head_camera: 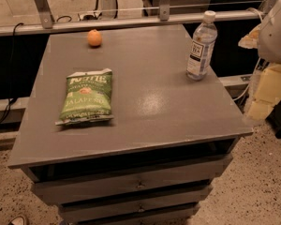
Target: Move blue plastic bottle near green jalapeno chip bag
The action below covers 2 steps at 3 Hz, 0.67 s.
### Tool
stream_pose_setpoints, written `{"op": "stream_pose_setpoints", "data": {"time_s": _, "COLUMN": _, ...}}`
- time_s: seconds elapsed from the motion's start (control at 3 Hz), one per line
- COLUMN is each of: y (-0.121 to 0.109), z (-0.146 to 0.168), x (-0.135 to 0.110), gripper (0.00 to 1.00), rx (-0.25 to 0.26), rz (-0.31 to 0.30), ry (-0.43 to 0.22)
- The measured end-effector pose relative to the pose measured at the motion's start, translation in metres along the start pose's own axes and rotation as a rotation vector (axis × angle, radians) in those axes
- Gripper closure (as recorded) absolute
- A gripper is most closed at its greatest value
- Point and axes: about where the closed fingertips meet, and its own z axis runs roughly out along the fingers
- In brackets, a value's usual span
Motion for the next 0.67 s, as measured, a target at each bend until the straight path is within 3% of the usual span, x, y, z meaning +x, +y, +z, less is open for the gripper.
{"op": "stream_pose_setpoints", "data": {"time_s": 0.33, "y": 0.0, "z": 0.0, "x": 0.0, "gripper": 0.0, "rx": 0.0, "rz": 0.0, "ry": 0.0}}
{"op": "stream_pose_setpoints", "data": {"time_s": 0.67, "y": -0.004, "z": 0.011, "x": 0.005, "gripper": 0.0, "rx": 0.005, "rz": 0.018, "ry": -0.048}}
